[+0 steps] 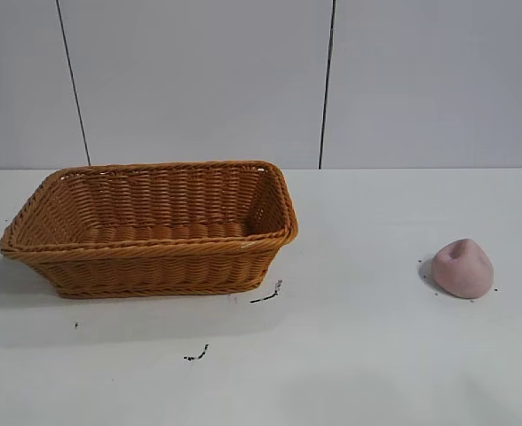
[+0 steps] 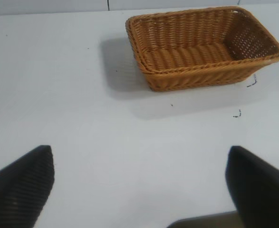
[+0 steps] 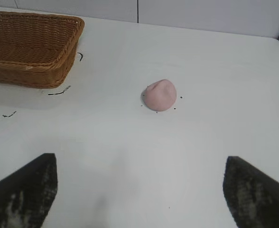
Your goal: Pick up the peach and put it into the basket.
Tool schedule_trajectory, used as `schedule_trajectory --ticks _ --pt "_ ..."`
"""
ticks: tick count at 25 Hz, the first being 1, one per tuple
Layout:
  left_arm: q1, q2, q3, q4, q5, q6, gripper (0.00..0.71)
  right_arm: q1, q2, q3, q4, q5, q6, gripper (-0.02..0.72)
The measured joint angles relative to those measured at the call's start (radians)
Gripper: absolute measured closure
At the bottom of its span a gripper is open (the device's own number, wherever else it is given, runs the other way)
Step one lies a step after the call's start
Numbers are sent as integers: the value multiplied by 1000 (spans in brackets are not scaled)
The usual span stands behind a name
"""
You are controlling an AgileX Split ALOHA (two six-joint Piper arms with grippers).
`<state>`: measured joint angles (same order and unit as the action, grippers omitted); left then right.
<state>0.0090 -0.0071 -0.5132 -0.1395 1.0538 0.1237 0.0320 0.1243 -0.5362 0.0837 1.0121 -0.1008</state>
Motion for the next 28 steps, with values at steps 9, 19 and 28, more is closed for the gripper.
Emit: schedule_trajectory --ticks 9,19,28 --pt "0 0 0 0 0 0 16 0 729 -300 8 -44 47 49" --pt "0 0 0 0 0 0 16 0 1427 -689 26 -16 52 49" --pt "0 0 0 0 0 0 16 0 1801 -803 15 -156 55 49"
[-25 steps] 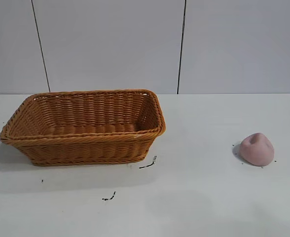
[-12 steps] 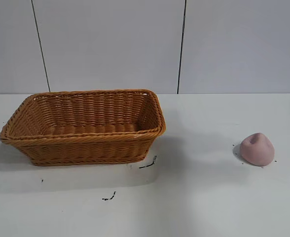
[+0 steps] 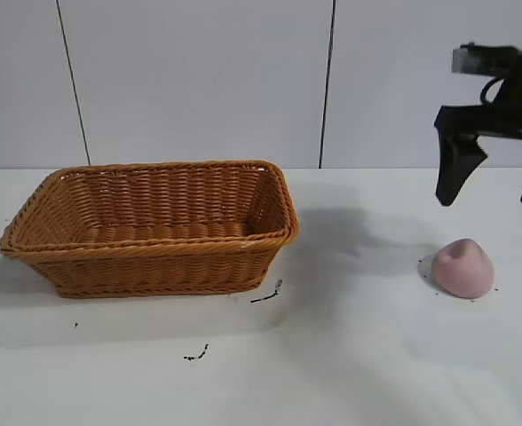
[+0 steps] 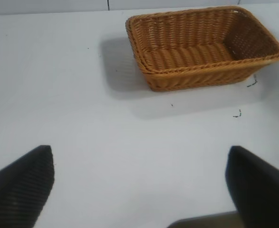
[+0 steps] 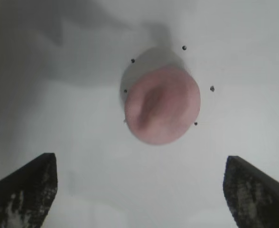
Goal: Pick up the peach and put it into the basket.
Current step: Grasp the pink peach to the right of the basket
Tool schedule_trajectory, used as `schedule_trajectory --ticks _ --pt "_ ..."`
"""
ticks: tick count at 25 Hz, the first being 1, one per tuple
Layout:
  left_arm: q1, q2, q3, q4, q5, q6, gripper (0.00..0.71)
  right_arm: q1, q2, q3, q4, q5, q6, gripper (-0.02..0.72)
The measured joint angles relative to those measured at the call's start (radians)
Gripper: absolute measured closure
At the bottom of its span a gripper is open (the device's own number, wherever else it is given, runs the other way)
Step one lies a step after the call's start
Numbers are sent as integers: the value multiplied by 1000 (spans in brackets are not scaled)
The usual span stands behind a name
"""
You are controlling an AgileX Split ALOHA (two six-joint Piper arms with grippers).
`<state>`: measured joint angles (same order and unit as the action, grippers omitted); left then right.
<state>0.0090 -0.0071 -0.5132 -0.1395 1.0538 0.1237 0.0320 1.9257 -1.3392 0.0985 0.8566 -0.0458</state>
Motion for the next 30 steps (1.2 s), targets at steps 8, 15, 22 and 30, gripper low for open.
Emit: schedule_trajectory --ticks 8,15,22,30 --pt "0 0 0 0 0 0 16 0 149 -4 -5 -59 0 49" --pt "0 0 0 0 0 0 16 0 156 -4 -7 -106 0 136" --pt "0 0 0 0 0 0 16 0 156 -5 -30 -81 0 659" --pt "0 0 0 0 0 0 16 0 67 -139 -49 57 -7 718"
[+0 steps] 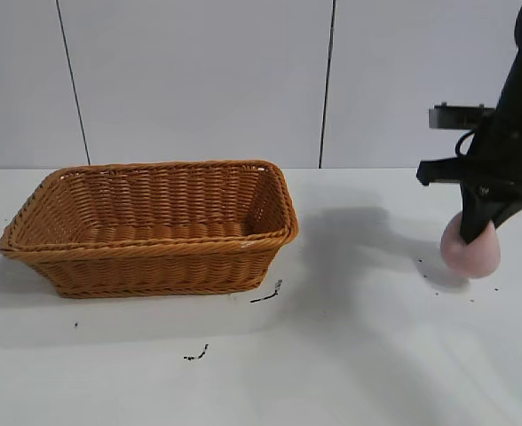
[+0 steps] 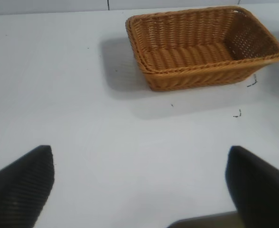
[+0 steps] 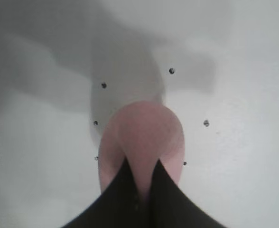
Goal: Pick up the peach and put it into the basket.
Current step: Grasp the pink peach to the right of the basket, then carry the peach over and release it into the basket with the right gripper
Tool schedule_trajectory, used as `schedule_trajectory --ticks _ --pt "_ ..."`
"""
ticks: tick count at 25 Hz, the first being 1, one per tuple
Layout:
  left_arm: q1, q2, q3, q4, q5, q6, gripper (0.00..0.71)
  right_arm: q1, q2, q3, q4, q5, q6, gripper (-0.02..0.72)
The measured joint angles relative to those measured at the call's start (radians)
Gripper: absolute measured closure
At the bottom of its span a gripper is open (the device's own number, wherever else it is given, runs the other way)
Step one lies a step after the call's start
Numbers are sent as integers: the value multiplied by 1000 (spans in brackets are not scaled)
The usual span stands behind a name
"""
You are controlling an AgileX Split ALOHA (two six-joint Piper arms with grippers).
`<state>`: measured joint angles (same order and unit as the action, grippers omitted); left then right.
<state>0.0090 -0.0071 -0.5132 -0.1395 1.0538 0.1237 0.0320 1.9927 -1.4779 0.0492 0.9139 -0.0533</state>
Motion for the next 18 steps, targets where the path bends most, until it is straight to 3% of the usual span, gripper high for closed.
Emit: schedule_trajectory --ticks 9,18 --pt "0 0 0 0 0 0 16 39 -94 -333 11 153 0 719" --pt "0 0 0 0 0 0 16 352 18 -562 15 164 15 720"
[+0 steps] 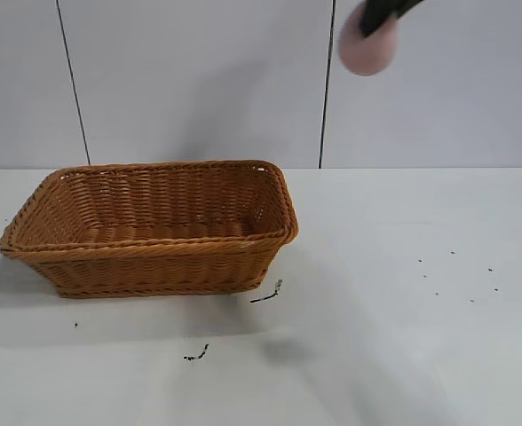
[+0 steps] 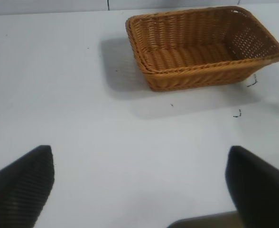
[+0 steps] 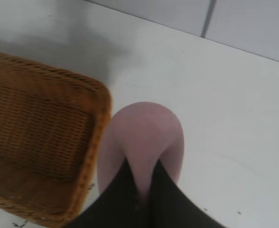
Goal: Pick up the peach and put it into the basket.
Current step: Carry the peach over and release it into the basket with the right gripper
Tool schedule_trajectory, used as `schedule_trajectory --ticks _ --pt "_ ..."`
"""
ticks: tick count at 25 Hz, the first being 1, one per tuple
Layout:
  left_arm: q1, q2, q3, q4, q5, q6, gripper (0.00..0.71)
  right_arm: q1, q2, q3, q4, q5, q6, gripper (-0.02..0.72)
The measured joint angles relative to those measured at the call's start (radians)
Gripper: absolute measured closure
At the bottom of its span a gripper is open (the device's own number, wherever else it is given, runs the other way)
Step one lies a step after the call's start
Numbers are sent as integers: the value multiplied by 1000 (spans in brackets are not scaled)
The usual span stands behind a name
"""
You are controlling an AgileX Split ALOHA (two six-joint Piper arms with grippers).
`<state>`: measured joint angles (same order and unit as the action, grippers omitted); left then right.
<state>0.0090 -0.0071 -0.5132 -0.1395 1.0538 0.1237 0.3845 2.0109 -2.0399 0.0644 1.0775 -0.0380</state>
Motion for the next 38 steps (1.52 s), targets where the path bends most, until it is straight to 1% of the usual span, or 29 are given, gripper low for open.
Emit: schedule_trajectory --ticks 2,5,9,13,15,18,21,22,23,25,27,28,29,30,32,35,38 --pt "0 0 0 0 0 0 16 80 36 -24 0 -4 0 720" --pt "0 0 0 0 0 0 16 174 91 -28 3 -34 0 720" --pt "0 0 0 0 0 0 16 250 179 -28 2 -98 0 720" --pt "0 0 0 0 0 0 16 268 281 -30 -18 -191 0 720" --pt "0 0 0 0 0 0 16 267 330 -30 -42 -224 0 720" --pt "0 0 0 0 0 0 16 267 386 -30 -75 -248 0 720" --pt "0 0 0 0 0 0 16 267 412 -30 -82 -253 0 717" --pt "0 0 0 0 0 0 16 267 413 -30 -82 -253 2 700" --pt "0 0 0 0 0 0 16 267 413 -30 -79 -253 6 661" --pt "0 0 0 0 0 0 16 267 413 -31 -72 -247 10 510" --pt "0 0 0 0 0 0 16 267 413 -31 -70 -238 10 272" --pt "0 0 0 0 0 0 16 267 412 -31 -70 -236 10 181" --pt "0 0 0 0 0 0 16 267 407 -33 -70 -227 8 111" --pt "0 0 0 0 0 0 16 267 402 -41 -75 -212 7 69" --pt "0 0 0 0 0 0 16 267 383 -74 -94 -172 7 33" --pt "0 0 0 0 0 0 16 267 348 -163 -113 -103 7 15" --pt "0 0 0 0 0 0 16 257 316 -274 -115 -26 7 15"
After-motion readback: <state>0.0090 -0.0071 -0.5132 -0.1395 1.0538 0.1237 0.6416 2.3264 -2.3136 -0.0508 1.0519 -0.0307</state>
